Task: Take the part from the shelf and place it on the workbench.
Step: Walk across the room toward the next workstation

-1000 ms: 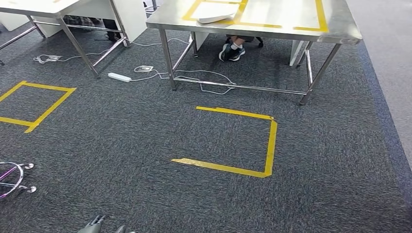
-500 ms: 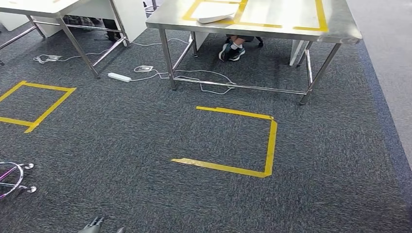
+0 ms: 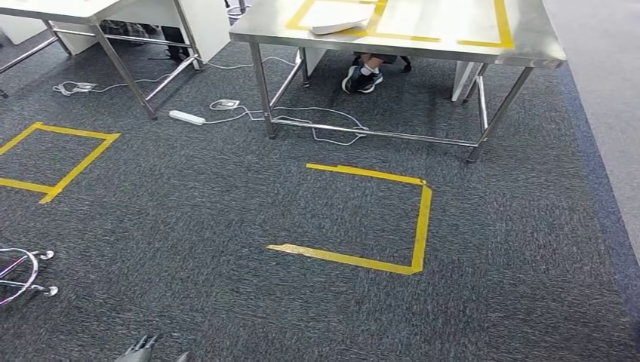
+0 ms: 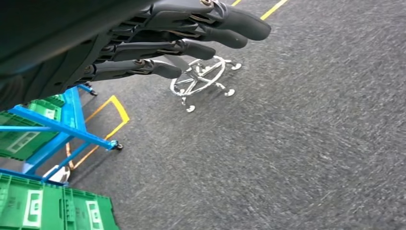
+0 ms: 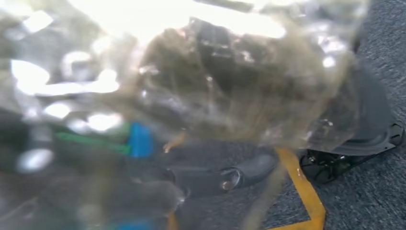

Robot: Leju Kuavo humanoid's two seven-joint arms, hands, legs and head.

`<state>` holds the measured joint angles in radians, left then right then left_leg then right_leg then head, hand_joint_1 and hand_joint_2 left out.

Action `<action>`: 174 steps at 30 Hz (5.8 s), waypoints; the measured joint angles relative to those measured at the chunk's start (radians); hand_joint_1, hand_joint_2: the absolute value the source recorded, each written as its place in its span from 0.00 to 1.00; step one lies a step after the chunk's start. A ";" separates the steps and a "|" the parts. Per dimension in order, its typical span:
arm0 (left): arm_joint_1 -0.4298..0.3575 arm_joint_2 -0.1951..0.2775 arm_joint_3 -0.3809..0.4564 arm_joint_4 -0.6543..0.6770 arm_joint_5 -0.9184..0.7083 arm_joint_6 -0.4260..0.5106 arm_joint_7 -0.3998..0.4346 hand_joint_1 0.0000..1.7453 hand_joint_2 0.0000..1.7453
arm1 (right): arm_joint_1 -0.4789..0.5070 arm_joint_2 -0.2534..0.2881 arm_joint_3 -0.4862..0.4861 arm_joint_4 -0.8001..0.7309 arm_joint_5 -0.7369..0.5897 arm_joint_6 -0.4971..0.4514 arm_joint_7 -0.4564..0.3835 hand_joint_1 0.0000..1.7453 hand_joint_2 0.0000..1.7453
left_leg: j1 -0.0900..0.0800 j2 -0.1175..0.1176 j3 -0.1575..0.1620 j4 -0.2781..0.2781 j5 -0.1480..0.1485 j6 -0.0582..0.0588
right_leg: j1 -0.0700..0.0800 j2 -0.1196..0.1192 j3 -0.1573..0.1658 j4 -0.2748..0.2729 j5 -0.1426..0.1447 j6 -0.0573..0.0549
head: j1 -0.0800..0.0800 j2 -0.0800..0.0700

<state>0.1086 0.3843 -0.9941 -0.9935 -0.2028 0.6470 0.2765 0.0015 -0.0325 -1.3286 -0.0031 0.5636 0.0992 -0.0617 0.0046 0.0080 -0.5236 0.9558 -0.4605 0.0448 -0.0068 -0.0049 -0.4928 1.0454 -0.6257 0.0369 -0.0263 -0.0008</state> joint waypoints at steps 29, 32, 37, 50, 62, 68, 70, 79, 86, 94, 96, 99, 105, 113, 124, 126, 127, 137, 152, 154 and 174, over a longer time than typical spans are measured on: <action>-0.009 0.003 -0.014 0.004 0.000 0.000 0.034 0.00 0.00 | -0.001 -0.006 0.055 -0.001 -0.050 -0.003 -0.001 0.00 0.00 | 0.002 -0.009 0.003 0.023 -0.033 -0.040 | 0.007 0.004 -0.032 -0.059 0.109 -0.046 | -0.002 0.000; -0.011 -0.002 -0.014 0.005 0.001 0.000 0.033 0.00 0.00 | -0.001 -0.006 0.057 -0.001 -0.051 -0.003 0.000 0.00 0.00 | 0.000 -0.010 0.005 0.014 -0.030 -0.045 | 0.011 0.005 -0.033 -0.069 0.111 -0.101 | 0.004 0.000; -0.014 -0.009 -0.015 0.015 0.020 0.000 0.021 0.00 0.00 | -0.001 -0.008 0.068 -0.001 -0.051 -0.009 0.000 0.00 0.00 | -0.009 -0.010 0.005 0.015 -0.027 -0.031 | 0.001 0.006 -0.032 -0.076 0.126 -0.066 | 0.005 0.000; -0.023 -0.016 -0.040 0.049 0.079 0.000 0.011 0.00 0.00 | -0.002 -0.009 0.126 -0.001 -0.065 -0.056 0.000 0.00 0.00 | -0.009 -0.025 0.003 -0.030 0.015 0.010 | -0.010 0.004 -0.130 0.149 -0.002 0.003 | 0.003 0.000; -0.028 -0.019 -0.072 0.071 0.104 0.000 0.011 0.00 0.00 | -0.003 -0.008 0.158 -0.001 -0.087 -0.065 -0.001 0.00 0.00 | 0.001 -0.065 -0.050 0.065 -0.026 -0.056 | -0.017 0.011 0.013 -0.077 0.098 -0.032 | -0.004 0.000; -0.033 -0.020 -0.079 0.073 0.126 0.000 0.011 0.00 0.00 | -0.001 -0.008 0.178 -0.002 -0.115 -0.077 -0.002 0.00 0.00 | 0.003 -0.012 -0.131 0.275 -0.107 -0.061 | -0.007 -0.063 0.010 -0.076 0.098 -0.041 | -0.010 0.000; -0.035 -0.019 -0.082 0.074 0.129 0.000 0.010 0.00 0.00 | -0.003 -0.008 0.185 -0.002 -0.124 -0.078 -0.002 0.00 0.00 | -0.001 0.024 -0.060 0.142 -0.041 -0.052 | -0.004 -0.085 0.015 -0.076 0.093 -0.039 | -0.010 0.000; -0.049 -0.020 -0.099 0.079 0.147 0.000 0.005 0.00 0.00 | -0.010 -0.009 0.214 -0.002 -0.160 -0.080 -0.001 0.00 0.00 | -0.011 0.004 -0.019 0.019 -0.010 -0.014 | -0.001 -0.028 -0.052 0.090 -0.020 -0.004 | 0.001 0.000; -0.053 -0.025 -0.108 0.085 0.169 0.000 -0.001 0.00 0.00 | -0.003 -0.010 0.240 -0.002 -0.180 -0.083 0.000 0.00 0.00 | -0.022 -0.099 -0.020 0.024 -0.007 -0.010 | 0.004 0.063 -0.048 0.015 0.083 -0.030 | 0.002 0.000; -0.058 -0.026 -0.122 0.092 0.200 0.000 -0.010 0.00 0.00 | -0.001 -0.011 0.271 -0.002 -0.184 -0.086 -0.001 0.00 0.00 | -0.014 -0.048 -0.100 0.157 -0.078 -0.056 | 0.000 0.015 0.005 -0.076 0.104 -0.057 | -0.008 0.000; -0.063 -0.028 -0.124 0.095 0.208 0.000 -0.012 0.00 0.00 | 0.001 -0.011 0.279 -0.002 -0.188 -0.090 -0.001 0.00 0.00 | -0.003 -0.021 -0.164 0.284 -0.129 -0.071 | 0.001 -0.018 0.006 -0.076 0.101 -0.059 | -0.010 0.000; -0.061 -0.030 -0.128 0.101 0.226 0.000 -0.016 0.00 0.00 | 0.000 -0.011 0.290 -0.003 -0.203 -0.097 -0.001 0.00 0.00 | 0.011 -0.005 -0.147 0.256 -0.079 -0.082 | 0.000 -0.060 0.008 -0.076 0.091 -0.054 | -0.010 0.000; -0.069 -0.032 -0.139 0.108 0.235 0.000 -0.022 0.00 0.00 | -0.006 -0.011 0.307 -0.003 -0.214 -0.098 -0.001 0.00 0.00 | 0.000 0.055 -0.031 0.040 -0.013 -0.055 | 0.008 -0.127 0.041 -0.078 0.064 -0.020 | -0.005 0.000; -0.070 -0.033 -0.148 0.116 0.243 0.000 -0.025 0.00 0.00 | -0.002 -0.011 0.319 -0.003 -0.222 -0.103 0.000 0.00 0.00 | -0.002 -0.049 -0.031 0.032 -0.007 -0.024 | -0.002 0.005 -0.136 0.241 -0.045 -0.012 | 0.005 0.000; -0.069 -0.033 -0.155 0.124 0.253 0.000 -0.025 0.00 0.00 | -0.003 -0.011 0.331 -0.003 -0.231 -0.109 0.000 0.00 0.00 | 0.000 -0.065 -0.082 0.133 -0.072 -0.068 | -0.009 0.027 -0.023 -0.052 0.110 -0.047 | -0.003 0.000; -0.072 -0.034 -0.156 0.124 0.253 0.000 -0.025 0.00 0.00 | 0.000 -0.011 0.333 -0.003 -0.232 -0.109 0.000 0.00 0.00 | 0.002 -0.023 -0.146 0.265 -0.135 -0.076 | -0.006 -0.005 -0.022 -0.052 0.107 -0.052 | -0.006 0.000; -0.072 -0.034 -0.156 0.124 0.253 0.000 -0.026 0.00 0.00 | 0.000 -0.011 0.334 -0.003 -0.232 -0.110 0.000 0.00 0.00 | 0.005 -0.017 -0.169 0.312 -0.149 -0.079 | -0.004 -0.021 -0.021 -0.052 0.104 -0.052 | -0.006 0.000; -0.074 -0.031 -0.167 0.126 0.269 0.000 -0.032 0.00 0.00 | -0.010 -0.011 0.353 -0.003 -0.239 -0.109 0.000 0.00 0.00 | -0.007 0.032 -0.033 0.048 -0.019 -0.045 | 0.002 -0.110 0.012 -0.046 0.061 -0.014 | -0.003 0.000; -0.081 -0.034 -0.184 0.133 0.287 0.000 -0.037 0.00 0.00 | -0.005 -0.011 0.384 -0.003 -0.256 -0.108 -0.001 0.00 0.00 | 0.001 -0.135 -0.034 0.054 -0.026 -0.060 | -0.006 0.062 -0.045 -0.032 0.110 -0.032 | 0.000 0.000; -0.083 -0.034 -0.189 0.135 0.289 0.000 -0.037 0.00 0.00 | -0.004 -0.011 0.389 -0.003 -0.256 -0.107 -0.001 0.00 0.00 | 0.000 -0.079 -0.057 0.106 -0.063 -0.070 | -0.008 0.034 -0.039 -0.041 0.113 -0.044 | -0.006 0.000; -0.096 -0.037 -0.200 0.149 0.301 -0.001 -0.045 0.00 0.00 | -0.006 -0.014 0.426 -0.003 -0.226 -0.117 -0.001 0.00 0.00 | -0.004 -0.050 -0.020 0.038 -0.014 -0.024 | -0.003 0.004 -0.161 0.243 -0.027 -0.004 | -0.001 0.000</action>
<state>0.0128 0.3475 -1.1941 -0.8449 0.0982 0.6463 0.2310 -0.0043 -0.0469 -0.9022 -0.0065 0.3374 -0.0179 -0.0625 0.0009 -0.0424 -0.5439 0.9940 -0.4745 0.0205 -0.0103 -0.0007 -0.6538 1.2888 -0.6526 0.0324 -0.0273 -0.0008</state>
